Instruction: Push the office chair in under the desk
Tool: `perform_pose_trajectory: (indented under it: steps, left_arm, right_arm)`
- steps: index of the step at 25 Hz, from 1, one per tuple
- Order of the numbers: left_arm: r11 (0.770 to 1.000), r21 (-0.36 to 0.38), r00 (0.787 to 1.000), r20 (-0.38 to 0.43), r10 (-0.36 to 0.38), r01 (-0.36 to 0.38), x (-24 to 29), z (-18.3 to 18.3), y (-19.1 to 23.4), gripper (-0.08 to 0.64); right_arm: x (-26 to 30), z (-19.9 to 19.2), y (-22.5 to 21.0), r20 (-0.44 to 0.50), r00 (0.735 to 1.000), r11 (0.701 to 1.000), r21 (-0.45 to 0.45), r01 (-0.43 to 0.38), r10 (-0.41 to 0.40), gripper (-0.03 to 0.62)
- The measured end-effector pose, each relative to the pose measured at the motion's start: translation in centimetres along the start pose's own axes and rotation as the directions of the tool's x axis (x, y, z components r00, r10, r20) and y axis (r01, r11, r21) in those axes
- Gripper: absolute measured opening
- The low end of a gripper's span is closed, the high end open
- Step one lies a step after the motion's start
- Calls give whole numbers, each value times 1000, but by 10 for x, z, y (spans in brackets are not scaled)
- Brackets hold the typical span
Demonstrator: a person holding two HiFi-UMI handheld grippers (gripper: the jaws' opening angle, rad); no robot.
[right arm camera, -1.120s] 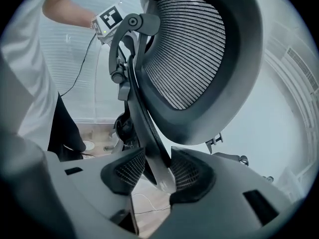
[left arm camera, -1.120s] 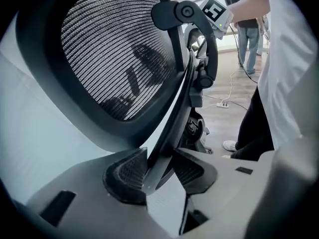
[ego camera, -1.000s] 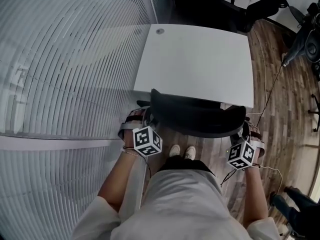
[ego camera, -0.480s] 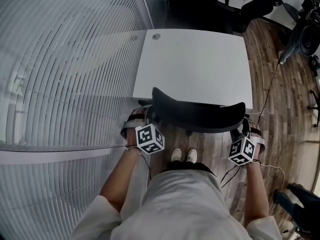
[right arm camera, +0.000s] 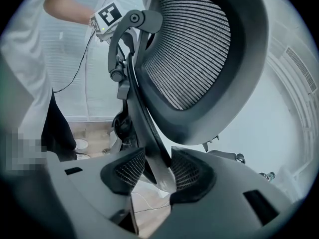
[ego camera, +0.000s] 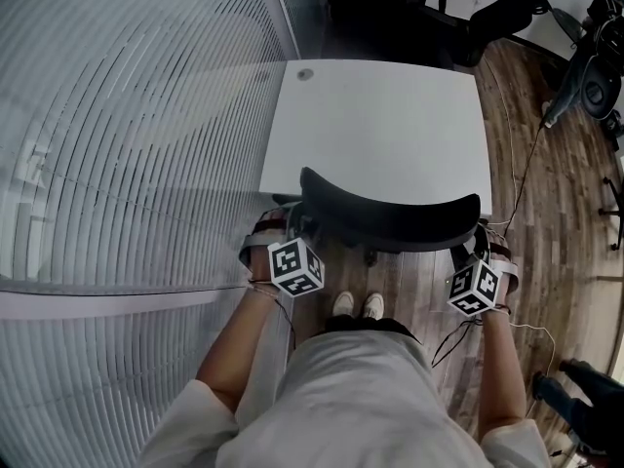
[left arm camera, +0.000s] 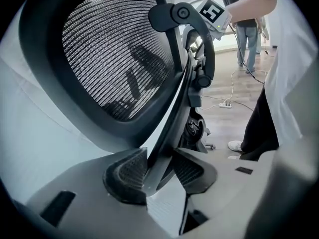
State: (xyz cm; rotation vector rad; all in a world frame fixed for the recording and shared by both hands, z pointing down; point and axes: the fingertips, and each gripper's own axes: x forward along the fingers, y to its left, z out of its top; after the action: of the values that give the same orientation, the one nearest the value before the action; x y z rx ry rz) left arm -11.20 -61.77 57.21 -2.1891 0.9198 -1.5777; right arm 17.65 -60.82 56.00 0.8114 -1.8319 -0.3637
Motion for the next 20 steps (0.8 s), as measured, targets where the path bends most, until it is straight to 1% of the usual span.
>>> perform_pose_trajectory:
  steps: [7, 11, 12, 14, 16, 18, 20]
  left_arm:
    - [1000, 10, 1000, 0, 9, -9, 0, 2, 0, 166]
    - [1000, 5, 999, 8, 31, -31, -2, -1, -3, 167]
    - [999, -3, 999, 14, 34, -34, -4, -1, -5, 183]
    - [999, -26, 999, 33, 34, -33, -11, 1, -9, 192]
    - [997, -63, 997, 61, 37, -33, -25, 6, -13, 192]
    - [992, -124, 993, 103, 49, -36, -42, 14, -14, 192]
    - [980, -195, 986, 156, 65, -33, -60, 24, -12, 192]
  right_arm:
    - [-1, -1, -1, 9, 1000, 1000, 1, -1, 1, 173]
    - [-2, 0, 2, 23, 1000, 999, 51, 17, -18, 178]
    - [-4, 1, 2, 30, 999, 997, 72, 23, -25, 191]
    - [-12, 4, 2, 49, 998, 993, 115, 39, -44, 196]
    - [-26, 8, 1, 81, 995, 984, 173, 47, -62, 195]
    - [-42, 14, -1, 125, 989, 969, 243, 46, -78, 195]
    - [-58, 22, -4, 173, 980, 949, 313, 36, -94, 192]
